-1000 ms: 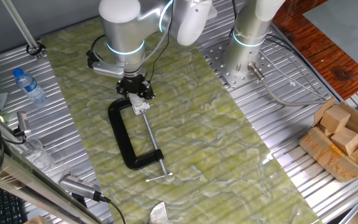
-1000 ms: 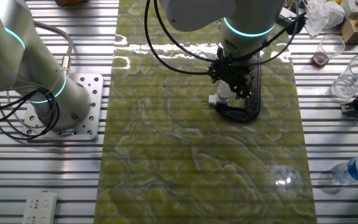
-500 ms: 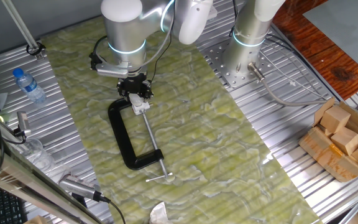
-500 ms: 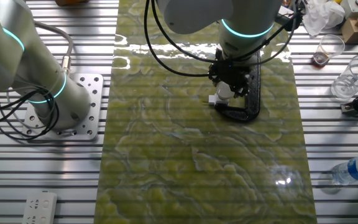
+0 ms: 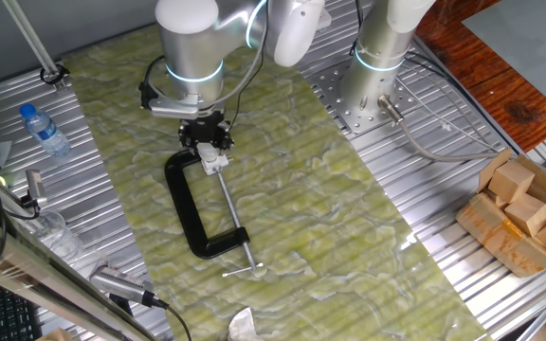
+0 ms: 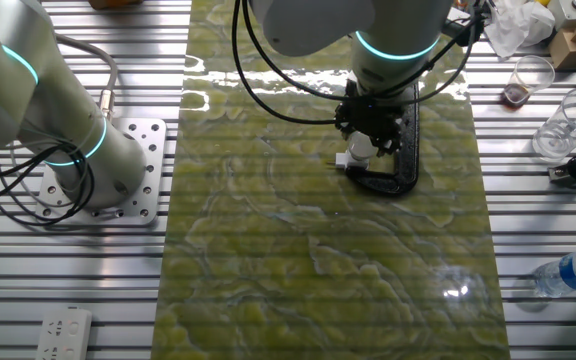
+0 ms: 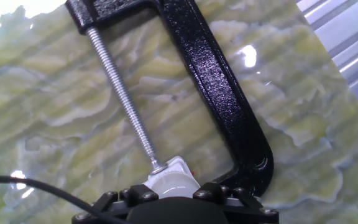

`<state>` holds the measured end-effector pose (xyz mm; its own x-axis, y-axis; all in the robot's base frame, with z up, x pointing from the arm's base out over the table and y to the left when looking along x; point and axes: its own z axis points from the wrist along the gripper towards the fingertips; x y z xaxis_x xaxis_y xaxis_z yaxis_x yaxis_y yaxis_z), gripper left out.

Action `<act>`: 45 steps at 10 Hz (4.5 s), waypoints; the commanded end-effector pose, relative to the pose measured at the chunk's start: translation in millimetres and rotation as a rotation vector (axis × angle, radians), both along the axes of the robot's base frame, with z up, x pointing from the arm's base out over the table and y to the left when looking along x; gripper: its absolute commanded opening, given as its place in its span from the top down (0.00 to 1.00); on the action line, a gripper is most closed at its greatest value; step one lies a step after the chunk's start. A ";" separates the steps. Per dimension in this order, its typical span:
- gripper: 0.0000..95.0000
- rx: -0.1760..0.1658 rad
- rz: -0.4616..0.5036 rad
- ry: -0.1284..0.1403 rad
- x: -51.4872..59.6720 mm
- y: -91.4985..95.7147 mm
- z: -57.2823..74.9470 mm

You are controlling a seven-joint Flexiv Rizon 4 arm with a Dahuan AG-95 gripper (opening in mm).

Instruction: Install the light bulb by rotating it

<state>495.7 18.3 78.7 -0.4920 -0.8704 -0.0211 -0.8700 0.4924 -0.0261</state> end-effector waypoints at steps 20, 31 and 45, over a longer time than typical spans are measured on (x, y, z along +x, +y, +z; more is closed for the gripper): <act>1.00 0.000 -0.659 0.017 0.2 -0.4 -1.3; 1.00 0.007 -1.199 0.021 -0.7 -1.5 -2.0; 0.20 -0.019 -1.046 0.014 -0.8 -1.5 -0.7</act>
<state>495.1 17.1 77.6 -0.9996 0.0275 -0.0014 0.0275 0.9989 -0.0386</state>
